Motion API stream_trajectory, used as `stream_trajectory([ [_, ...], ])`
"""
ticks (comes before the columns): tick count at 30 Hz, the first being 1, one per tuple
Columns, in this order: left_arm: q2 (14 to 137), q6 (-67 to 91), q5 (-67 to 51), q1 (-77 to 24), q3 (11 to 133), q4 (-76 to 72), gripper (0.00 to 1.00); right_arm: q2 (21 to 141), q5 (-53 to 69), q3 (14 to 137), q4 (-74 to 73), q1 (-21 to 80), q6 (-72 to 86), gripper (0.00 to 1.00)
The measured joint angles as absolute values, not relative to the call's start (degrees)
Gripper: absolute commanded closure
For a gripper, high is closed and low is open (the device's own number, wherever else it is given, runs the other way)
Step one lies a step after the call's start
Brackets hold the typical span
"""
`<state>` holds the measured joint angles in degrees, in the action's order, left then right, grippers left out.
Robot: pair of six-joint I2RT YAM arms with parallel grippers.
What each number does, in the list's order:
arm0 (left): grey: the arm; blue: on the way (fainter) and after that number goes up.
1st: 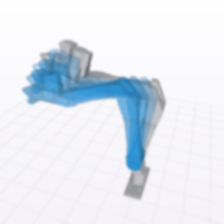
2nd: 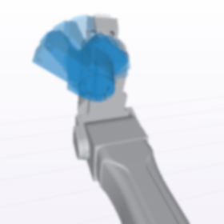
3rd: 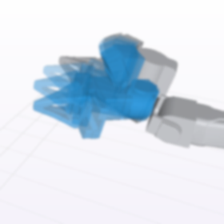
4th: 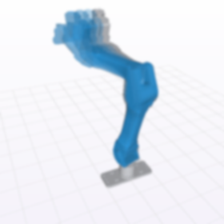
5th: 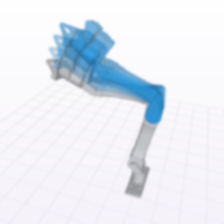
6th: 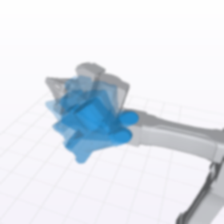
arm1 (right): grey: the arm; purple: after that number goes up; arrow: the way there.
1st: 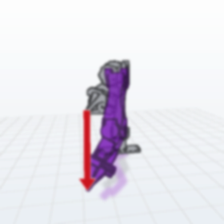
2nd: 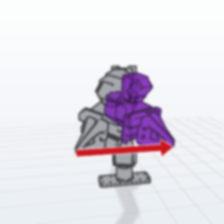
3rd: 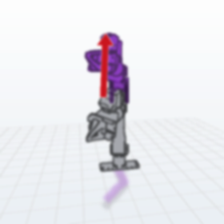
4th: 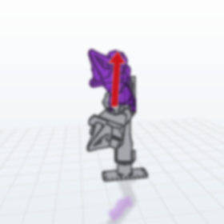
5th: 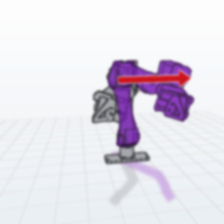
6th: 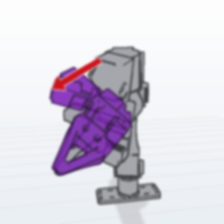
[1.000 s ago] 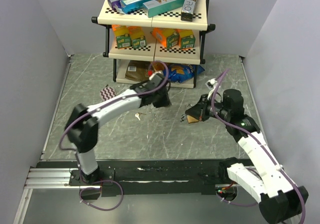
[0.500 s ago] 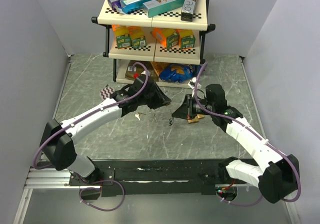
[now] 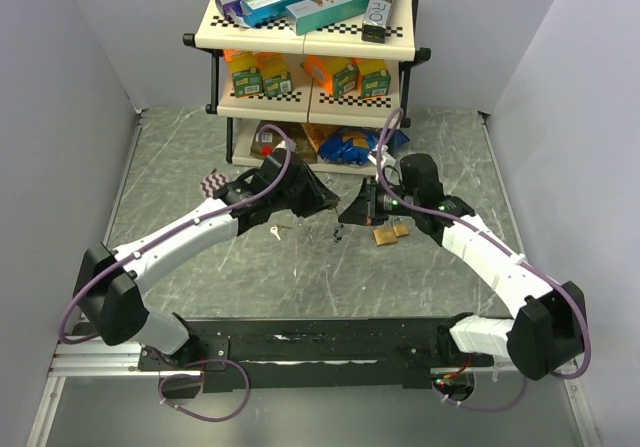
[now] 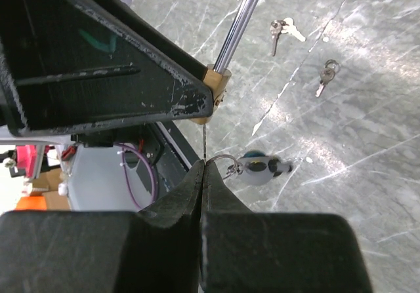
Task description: Unlock with the key
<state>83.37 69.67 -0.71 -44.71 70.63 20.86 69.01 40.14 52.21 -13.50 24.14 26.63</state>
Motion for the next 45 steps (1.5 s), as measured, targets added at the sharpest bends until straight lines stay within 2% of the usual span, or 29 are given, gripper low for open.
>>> stream_trajectory([
  [31,83.4,69.6,-0.3,-44.6,70.6,20.4,0.99,72.2,41.4,55.2,-15.1,24.5,27.6,1.0],
  [45,83.4,69.7,1.1,-44.4,70.6,20.2,0.99,74.5,38.3,59.4,-20.2,24.6,29.5,1.0],
])
